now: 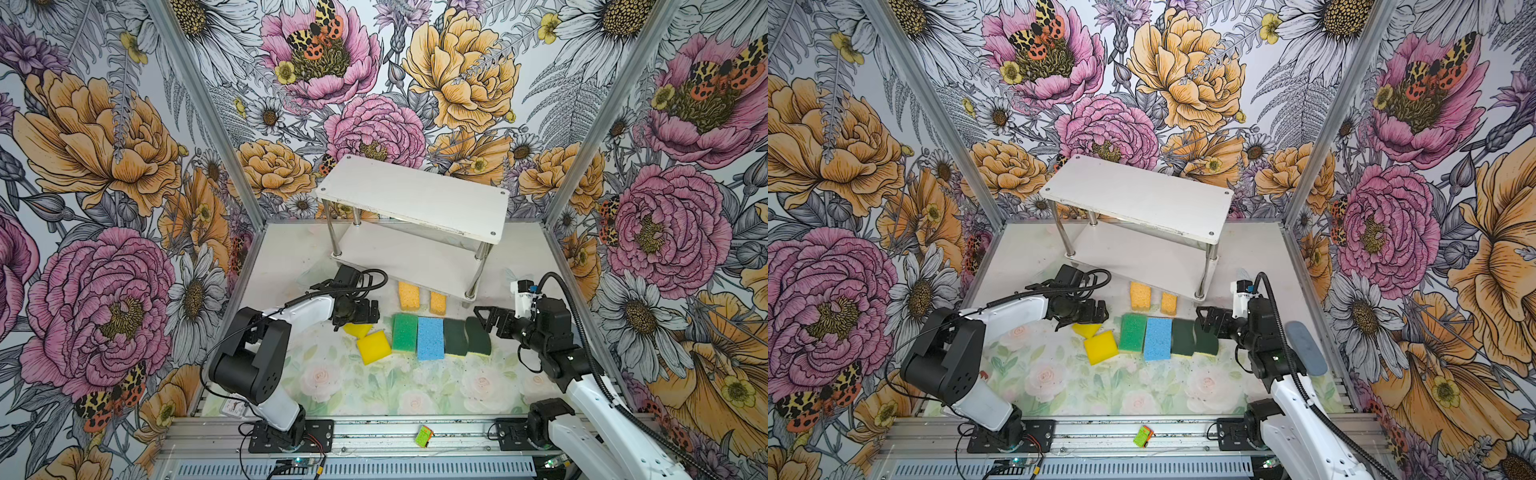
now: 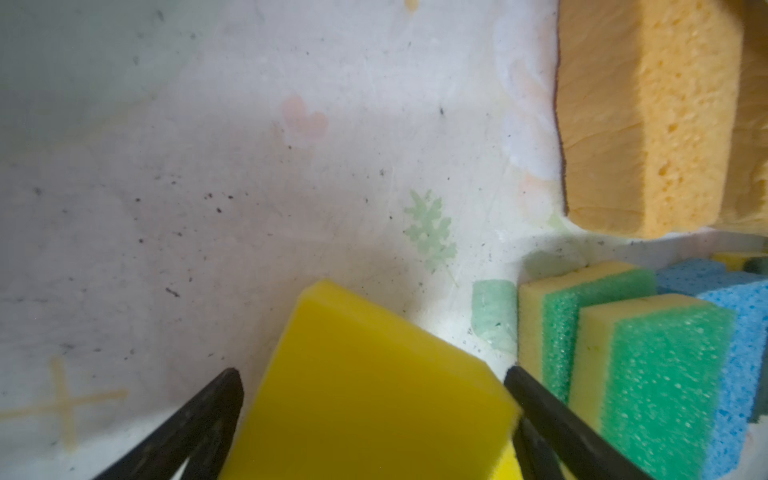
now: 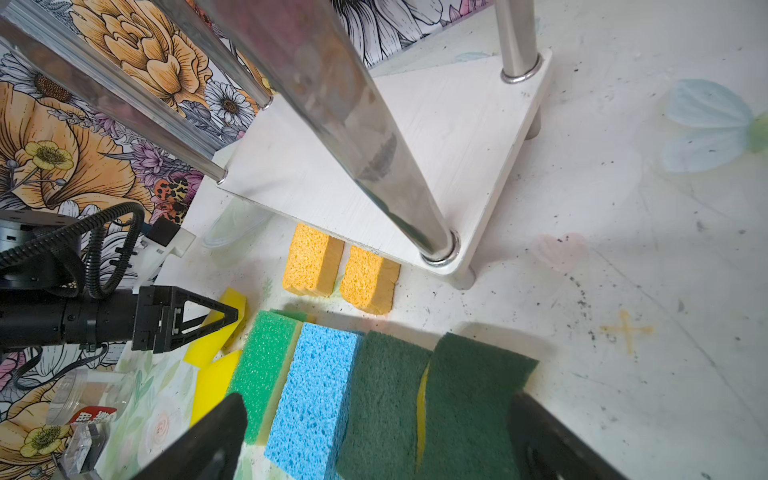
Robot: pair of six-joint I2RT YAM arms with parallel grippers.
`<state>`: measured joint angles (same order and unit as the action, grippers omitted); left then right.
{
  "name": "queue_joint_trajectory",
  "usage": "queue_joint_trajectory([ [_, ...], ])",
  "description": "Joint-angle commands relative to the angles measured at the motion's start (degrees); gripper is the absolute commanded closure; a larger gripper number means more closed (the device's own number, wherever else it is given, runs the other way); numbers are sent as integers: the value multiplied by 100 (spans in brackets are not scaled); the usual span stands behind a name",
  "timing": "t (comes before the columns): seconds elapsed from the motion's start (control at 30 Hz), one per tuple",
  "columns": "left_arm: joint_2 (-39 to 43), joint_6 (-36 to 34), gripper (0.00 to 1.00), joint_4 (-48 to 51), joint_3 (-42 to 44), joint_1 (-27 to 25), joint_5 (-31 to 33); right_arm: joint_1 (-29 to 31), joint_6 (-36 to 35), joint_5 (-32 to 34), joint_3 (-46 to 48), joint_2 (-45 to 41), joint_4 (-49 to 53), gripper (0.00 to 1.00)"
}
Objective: Place and organize the cleaning sponges onto the shelf
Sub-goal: 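Lower the left gripper over the yellow sponge nearest it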
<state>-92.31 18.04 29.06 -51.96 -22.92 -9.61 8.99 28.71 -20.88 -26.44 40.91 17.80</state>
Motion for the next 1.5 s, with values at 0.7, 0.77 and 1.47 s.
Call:
queue_joint_trajectory([
  [0.7,239,568,1,-136,151,151,948,33,29,-14,49,-98,-30,0],
  [0.77,265,622,1,-136,184,154,1038,40,36,-17,51,-122,-31,0],
  [1.47,1827,1287,1,-587,1153,299,1137,47,23,-178,9,-22,-39,0],
])
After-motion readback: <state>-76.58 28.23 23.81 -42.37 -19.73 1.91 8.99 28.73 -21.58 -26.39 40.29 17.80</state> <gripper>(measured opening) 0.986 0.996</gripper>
